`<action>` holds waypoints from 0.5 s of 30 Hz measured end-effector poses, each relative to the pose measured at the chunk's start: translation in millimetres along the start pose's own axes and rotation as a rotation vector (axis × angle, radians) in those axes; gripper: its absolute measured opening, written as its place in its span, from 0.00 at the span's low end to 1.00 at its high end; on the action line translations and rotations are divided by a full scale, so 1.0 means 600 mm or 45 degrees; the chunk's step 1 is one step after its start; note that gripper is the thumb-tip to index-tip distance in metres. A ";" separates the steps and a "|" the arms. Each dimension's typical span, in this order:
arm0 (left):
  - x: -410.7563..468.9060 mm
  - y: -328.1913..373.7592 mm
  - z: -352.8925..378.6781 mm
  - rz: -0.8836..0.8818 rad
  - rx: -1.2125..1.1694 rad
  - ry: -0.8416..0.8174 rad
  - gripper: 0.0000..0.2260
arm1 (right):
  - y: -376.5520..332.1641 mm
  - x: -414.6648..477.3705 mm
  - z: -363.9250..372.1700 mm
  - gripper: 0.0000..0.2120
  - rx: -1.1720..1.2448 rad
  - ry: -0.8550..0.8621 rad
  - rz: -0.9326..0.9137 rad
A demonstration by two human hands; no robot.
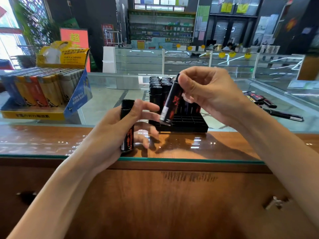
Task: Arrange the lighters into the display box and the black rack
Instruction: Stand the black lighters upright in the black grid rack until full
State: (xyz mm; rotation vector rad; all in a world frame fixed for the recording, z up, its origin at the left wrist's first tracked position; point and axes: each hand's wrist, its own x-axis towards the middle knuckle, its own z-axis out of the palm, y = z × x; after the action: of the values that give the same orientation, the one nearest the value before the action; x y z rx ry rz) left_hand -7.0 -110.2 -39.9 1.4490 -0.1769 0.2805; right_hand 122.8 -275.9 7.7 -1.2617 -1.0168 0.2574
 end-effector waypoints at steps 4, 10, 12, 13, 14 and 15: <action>0.001 -0.002 -0.003 -0.022 -0.032 0.056 0.17 | -0.004 -0.010 -0.026 0.07 -0.016 0.055 0.046; -0.002 -0.001 -0.002 -0.014 0.047 0.067 0.17 | -0.013 -0.018 -0.042 0.07 -0.246 0.151 0.013; -0.002 -0.001 -0.001 -0.011 0.036 0.083 0.17 | -0.014 -0.018 -0.043 0.06 -0.245 0.161 0.019; -0.002 -0.001 -0.001 -0.009 0.035 0.089 0.16 | -0.014 -0.018 -0.044 0.07 -0.243 0.163 0.022; -0.003 -0.001 -0.001 -0.007 0.036 0.092 0.16 | -0.016 -0.018 -0.044 0.08 -0.250 0.161 0.021; -0.003 -0.001 -0.002 -0.004 0.036 0.093 0.16 | -0.018 -0.018 -0.045 0.09 -0.275 0.157 0.014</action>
State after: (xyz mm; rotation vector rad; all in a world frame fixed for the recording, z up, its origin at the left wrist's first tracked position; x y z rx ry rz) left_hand -8.5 -109.2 -41.0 1.4645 -0.1117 0.3339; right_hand 132.9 -304.8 13.0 -1.4603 -0.9502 0.0784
